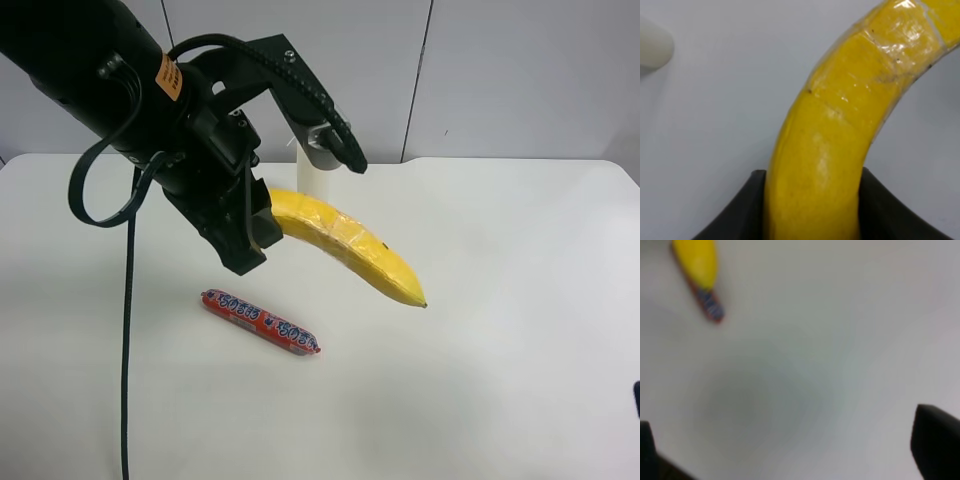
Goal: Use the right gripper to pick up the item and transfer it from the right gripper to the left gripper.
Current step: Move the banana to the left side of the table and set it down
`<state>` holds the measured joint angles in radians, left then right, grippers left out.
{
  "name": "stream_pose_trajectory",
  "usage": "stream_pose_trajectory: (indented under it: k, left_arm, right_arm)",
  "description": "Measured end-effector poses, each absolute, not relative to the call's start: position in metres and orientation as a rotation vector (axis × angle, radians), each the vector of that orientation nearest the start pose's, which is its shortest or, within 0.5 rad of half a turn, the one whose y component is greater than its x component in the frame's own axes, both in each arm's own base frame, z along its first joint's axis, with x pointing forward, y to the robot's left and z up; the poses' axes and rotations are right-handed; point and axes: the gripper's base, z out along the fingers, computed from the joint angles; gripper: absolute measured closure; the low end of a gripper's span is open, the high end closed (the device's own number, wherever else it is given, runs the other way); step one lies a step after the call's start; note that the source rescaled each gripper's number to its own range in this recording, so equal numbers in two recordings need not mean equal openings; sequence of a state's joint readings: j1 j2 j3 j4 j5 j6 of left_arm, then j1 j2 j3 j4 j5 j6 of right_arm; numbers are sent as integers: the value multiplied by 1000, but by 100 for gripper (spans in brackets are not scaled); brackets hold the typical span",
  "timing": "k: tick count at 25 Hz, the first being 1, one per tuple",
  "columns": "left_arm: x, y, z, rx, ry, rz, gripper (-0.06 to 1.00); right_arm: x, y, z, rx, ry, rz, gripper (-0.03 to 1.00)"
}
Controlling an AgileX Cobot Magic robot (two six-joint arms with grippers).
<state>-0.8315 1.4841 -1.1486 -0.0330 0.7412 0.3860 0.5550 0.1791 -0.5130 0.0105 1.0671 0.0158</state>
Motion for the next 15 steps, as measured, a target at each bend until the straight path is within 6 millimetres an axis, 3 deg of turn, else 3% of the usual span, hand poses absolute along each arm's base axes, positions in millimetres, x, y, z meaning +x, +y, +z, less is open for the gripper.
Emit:
stream_pose_trajectory:
  k: [6,15]
  left_arm:
    - [209,-233,292,1448,2117,-209,92]
    - [211,-232,292,1418,2121,-217,92]
  right_arm:
    - [0,1,281,-281,2065,197,-3]
    - [-7,0,281,-175,2027,143,-3]
